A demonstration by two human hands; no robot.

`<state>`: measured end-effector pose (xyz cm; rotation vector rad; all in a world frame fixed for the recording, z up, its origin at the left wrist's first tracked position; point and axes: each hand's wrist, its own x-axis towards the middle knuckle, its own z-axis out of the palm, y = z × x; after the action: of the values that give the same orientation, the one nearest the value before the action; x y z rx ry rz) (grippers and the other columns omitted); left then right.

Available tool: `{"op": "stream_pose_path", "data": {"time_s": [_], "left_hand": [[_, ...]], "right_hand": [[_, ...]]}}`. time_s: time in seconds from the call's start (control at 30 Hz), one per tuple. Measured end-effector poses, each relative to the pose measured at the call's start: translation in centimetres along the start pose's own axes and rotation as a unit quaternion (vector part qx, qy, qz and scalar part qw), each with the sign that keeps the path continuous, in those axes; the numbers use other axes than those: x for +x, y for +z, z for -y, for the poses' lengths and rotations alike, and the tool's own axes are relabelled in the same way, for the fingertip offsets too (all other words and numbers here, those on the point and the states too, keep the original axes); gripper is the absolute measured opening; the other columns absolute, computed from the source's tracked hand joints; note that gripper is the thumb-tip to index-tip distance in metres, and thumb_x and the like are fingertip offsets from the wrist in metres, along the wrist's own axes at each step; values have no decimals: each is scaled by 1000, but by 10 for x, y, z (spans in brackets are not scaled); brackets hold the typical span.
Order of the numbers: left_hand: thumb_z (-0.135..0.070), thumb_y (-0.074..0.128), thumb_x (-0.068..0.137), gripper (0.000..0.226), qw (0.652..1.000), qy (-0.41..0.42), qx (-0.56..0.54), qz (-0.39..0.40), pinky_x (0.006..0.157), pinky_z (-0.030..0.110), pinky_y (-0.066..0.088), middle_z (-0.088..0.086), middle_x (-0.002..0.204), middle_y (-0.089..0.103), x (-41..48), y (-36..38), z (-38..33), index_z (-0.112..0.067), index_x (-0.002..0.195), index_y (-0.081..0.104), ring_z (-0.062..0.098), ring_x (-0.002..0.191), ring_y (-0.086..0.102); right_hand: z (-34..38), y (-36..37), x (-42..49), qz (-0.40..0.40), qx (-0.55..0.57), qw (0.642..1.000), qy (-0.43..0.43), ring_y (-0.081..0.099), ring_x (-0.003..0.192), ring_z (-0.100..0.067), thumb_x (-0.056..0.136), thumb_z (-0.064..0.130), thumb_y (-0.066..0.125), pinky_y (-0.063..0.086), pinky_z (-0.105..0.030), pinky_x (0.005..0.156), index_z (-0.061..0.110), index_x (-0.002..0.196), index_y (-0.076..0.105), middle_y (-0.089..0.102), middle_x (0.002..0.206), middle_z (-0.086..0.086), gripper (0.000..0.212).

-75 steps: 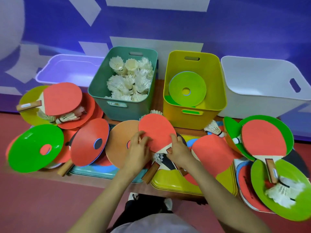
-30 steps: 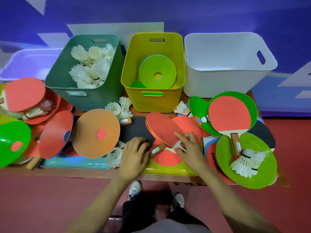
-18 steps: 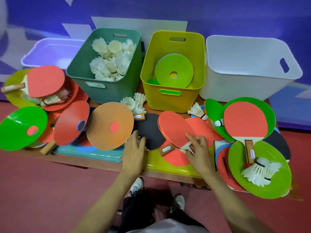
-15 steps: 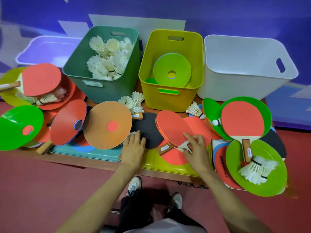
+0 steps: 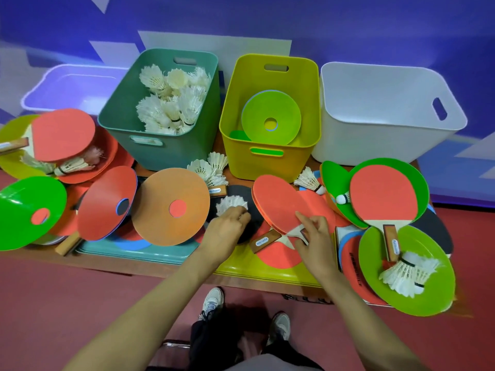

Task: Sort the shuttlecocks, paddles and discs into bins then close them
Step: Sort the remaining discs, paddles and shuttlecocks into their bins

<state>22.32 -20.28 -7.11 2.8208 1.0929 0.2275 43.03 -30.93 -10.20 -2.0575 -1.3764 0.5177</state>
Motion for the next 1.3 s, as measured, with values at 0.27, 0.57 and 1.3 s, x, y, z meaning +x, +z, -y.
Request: {"op": "stream_pose_path", "data": {"time_s": [0.27,0.57,1.3], "left_hand": [[3,68,65,22,1000,-6,8,20,95,49,46,17,111,63,59,21,19,-6,84,71,38,115,54],[-43,52,89,47,983,-55,-60,163,87,36,37,6,110,55,12,52,-50,-15,127,48,27,104,48],[-21,75,72,35,973,-203,-86,-69,54,31,41,2,88,60,-35,-10,-27,-15,102,59,29,76,61]], "right_hand": [[-3,-5,0,-23,19,998,50,45,89,-6,78,-5,58,33,-11,86,19,136,48,35,105,4,63],[-7,-5,-4,-21,15,999,34,48,90,-7,77,-7,60,39,-15,92,17,135,49,34,104,4,64],[10,-53,-5,-43,152,973,-168,52,93,0,72,-7,60,41,-12,88,15,128,57,51,100,-5,60]]}}
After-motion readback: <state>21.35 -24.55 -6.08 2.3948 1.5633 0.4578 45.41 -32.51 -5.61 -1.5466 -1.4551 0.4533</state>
